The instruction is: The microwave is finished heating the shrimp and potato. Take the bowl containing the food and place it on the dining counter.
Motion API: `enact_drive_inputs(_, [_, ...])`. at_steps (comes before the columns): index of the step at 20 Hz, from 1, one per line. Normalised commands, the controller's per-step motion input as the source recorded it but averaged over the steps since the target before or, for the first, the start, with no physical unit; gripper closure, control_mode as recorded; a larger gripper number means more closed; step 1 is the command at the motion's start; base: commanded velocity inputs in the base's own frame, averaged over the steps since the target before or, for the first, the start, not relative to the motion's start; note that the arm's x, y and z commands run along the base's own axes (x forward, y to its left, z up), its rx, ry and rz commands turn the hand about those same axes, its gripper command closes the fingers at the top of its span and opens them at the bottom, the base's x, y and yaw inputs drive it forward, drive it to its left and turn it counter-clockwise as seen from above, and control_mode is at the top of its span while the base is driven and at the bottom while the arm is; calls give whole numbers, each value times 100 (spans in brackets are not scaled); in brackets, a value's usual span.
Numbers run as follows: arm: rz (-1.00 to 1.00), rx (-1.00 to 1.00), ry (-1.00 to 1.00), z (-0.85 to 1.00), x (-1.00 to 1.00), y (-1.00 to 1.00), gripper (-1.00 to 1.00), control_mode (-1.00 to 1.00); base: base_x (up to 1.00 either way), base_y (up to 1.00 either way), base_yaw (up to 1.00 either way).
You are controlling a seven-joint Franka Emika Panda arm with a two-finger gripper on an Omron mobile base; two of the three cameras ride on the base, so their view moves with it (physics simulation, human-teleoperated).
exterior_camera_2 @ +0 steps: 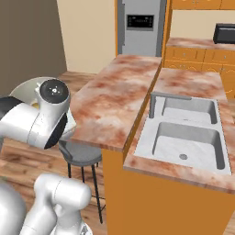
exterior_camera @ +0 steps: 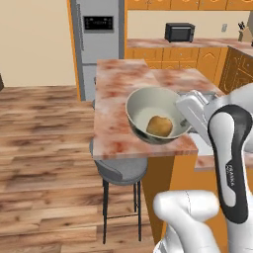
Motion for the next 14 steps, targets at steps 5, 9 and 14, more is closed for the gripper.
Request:
enact_drive_inputs(5, [-12,6,49,0,100,0,100,-100,0,0,0])
enact_drive_inputs(9, [-14,2,29,-21,97,0,100,-100,0,0,0])
enact_drive_inputs(14, [-4,3,4,-30,26,-16,100,-100,0,0,0])
